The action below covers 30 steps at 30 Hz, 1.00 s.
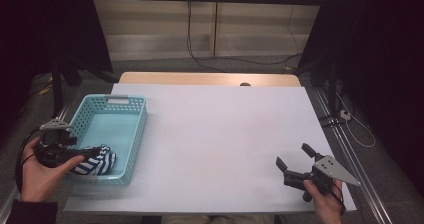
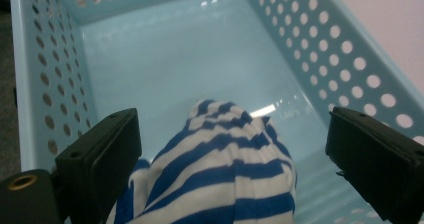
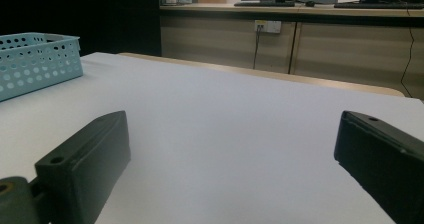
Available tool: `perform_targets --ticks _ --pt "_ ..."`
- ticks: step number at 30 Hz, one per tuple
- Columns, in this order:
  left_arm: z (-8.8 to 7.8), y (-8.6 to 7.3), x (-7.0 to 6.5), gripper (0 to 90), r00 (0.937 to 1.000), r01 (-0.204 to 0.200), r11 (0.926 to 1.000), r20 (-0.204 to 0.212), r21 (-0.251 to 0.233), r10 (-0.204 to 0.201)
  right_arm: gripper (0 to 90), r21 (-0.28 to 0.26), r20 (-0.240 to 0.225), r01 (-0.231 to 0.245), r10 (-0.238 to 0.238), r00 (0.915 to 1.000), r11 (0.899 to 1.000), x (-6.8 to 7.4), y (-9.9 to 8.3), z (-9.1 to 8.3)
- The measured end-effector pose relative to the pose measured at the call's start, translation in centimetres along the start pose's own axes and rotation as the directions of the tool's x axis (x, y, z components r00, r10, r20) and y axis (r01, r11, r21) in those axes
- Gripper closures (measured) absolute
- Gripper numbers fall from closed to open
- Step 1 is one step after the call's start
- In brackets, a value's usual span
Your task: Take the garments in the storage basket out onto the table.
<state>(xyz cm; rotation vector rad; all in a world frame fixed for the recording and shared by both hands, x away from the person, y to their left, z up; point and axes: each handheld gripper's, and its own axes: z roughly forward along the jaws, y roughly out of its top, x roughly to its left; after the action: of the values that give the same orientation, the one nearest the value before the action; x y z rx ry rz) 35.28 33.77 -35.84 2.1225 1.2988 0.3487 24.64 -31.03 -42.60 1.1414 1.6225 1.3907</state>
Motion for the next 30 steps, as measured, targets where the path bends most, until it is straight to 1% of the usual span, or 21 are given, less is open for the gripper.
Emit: perform_targets --ticks 1,2,4,5,7,8,14,16,18,19,20,21,22,23,24,25,26,27,28,29,30 --pt "0.1 -0.1 0.0 10.8 1.0000 0.009 1.0000 -0.002 0.000 -0.009 0.9 0.001 0.001 0.002 -0.002 1.0000 1.000 0.0 0.0 0.0" --pt "0.1 -0.1 0.0 10.9 0.9998 0.018 0.9996 0.008 0.024 -0.018 0.9 -0.003 -0.003 0.004 -0.004 1.0000 1.000 0.0 0.0 0.0" --pt "0.1 -0.1 0.1 10.6 0.9999 0.017 0.9993 0.002 0.033 -0.017 0.9 0.002 -0.001 0.003 -0.003 1.0000 1.000 0.0 0.0 0.0" --pt "0.1 -0.2 0.0 10.7 0.9993 0.034 0.9983 0.015 0.046 -0.035 0.9 0.003 -0.001 0.004 -0.004 1.0000 1.000 0.0 0.0 0.0" --pt "0.2 -0.1 0.0 10.9 0.9997 0.010 0.9973 0.022 0.073 -0.011 0.9 0.004 -0.002 0.006 -0.006 1.0000 1.000 0.0 0.0 0.0" --pt "0.4 -0.1 -0.1 10.9 0.9997 0.013 0.9963 0.018 0.085 -0.014 0.9 0.004 -0.002 0.006 -0.006 1.0000 1.000 0.0 0.0 0.0" --pt "1.6 -0.4 0.0 8.9 0.9999 0.009 0.9852 0.009 0.171 -0.011 0.9 0.004 -0.004 0.010 -0.010 0.9999 1.000 0.0 0.0 0.1" --pt "2.1 -0.6 -0.2 8.8 0.9990 0.042 0.9802 0.004 0.193 -0.044 1.0 0.005 -0.002 0.010 -0.010 0.9999 1.000 0.0 -0.1 0.1" --pt "2.4 -0.5 -0.1 8.7 0.9998 0.019 0.9735 -0.012 0.228 -0.017 1.0 0.005 -0.003 0.010 -0.010 0.9999 1.000 0.0 0.0 0.1" --pt "2.4 -0.5 -0.1 8.7 0.9998 0.019 0.9735 -0.012 0.228 -0.017 1.0 0.005 -0.003 0.010 -0.010 0.9999 1.000 0.0 0.0 0.1" --pt "2.6 -0.5 0.0 8.5 0.9999 -0.011 0.9597 -0.007 0.281 0.013 1.0 0.004 -0.004 0.009 -0.009 1.0000 1.000 0.0 0.0 0.1" --pt "2.9 -0.6 -0.2 7.7 0.9995 0.028 0.9645 -0.022 0.262 -0.023 0.9 0.004 -0.004 0.009 -0.009 0.9999 1.000 0.0 0.0 0.1" --pt "3.0 -0.5 -0.2 7.7 0.9995 0.018 0.9603 -0.029 0.278 -0.010 0.9 0.004 -0.004 0.009 -0.009 0.9999 1.000 0.0 0.0 0.1" --pt "3.4 -0.7 -0.5 6.9 0.9984 0.057 0.9515 -0.018 0.302 -0.054 1.0 0.005 -0.004 0.009 -0.009 0.9999 1.000 0.0 -0.1 0.1" --pt "3.5 -0.7 -0.2 6.8 0.9995 0.025 0.9468 -0.027 0.321 -0.017 1.0 0.006 -0.006 0.008 -0.008 1.0000 1.000 0.0 -0.1 0.1" --pt "3.6 -0.7 0.0 6.8 0.9997 0.008 0.9419 -0.025 0.336 0.000 0.9 0.006 -0.006 0.008 -0.008 1.0000 1.000 0.0 -0.1 0.1" --pt "3.8 -0.7 0.1 5.4 0.9998 0.005 0.9390 -0.022 0.344 0.003 0.9 0.006 -0.006 0.007 -0.007 1.0000 1.000 0.0 -0.1 0.1" --pt "4.0 -0.8 0.0 5.4 0.9993 0.037 0.9381 -0.006 0.344 -0.037 0.9 0.006 -0.006 0.007 -0.007 1.0000 1.000 0.0 -0.1 0.1" --pt "4.1 -0.7 0.1 5.2 0.9999 0.001 0.9328 -0.015 0.361 0.005 0.9 0.006 -0.006 0.008 -0.008 0.9999 1.000 0.0 -0.1 0.1" --pt "4.4 -0.8 0.0 5.2 0.9999 0.015 0.9288 -0.006 0.370 -0.013 0.9 0.006 -0.006 0.008 -0.008 0.9999 1.000 0.0 -0.1 0.1" --pt "4.5 -0.7 -0.1 4.2 0.9999 0.015 0.9208 0.002 0.390 -0.017 1.0 0.006 -0.006 0.008 -0.008 1.0000 1.000 0.0 -0.1 0.1"
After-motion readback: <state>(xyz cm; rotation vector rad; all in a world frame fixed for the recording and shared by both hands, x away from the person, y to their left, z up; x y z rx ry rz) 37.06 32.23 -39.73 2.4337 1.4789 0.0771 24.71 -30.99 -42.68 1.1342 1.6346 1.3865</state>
